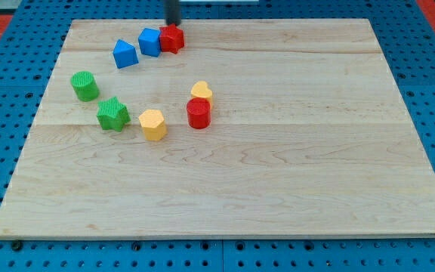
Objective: Push the red star to the left of the yellow heart
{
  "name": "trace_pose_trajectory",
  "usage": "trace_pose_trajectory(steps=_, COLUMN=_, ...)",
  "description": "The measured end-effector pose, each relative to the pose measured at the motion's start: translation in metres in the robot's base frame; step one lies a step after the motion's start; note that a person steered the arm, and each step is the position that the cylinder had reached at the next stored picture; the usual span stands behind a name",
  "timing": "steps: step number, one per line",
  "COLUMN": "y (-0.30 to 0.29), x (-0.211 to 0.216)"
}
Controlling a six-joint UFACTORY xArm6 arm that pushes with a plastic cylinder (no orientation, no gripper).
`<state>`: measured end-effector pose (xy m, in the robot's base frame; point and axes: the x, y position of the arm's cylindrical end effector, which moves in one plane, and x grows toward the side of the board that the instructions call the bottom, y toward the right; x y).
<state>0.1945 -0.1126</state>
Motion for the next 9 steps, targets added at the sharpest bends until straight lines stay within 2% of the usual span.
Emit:
trace_pose_trajectory(steps=3, y=0.098, x=0.077)
trace_pose_trajectory(steps=4, y=0.102, x=0.036)
trace_pose_trajectory(steps=5, y=0.068, x=0.029)
trace_pose_trajectory(steps=6, y=0.061, x=0.029)
trace_pose_trajectory(steps=9, y=0.062, x=0.114)
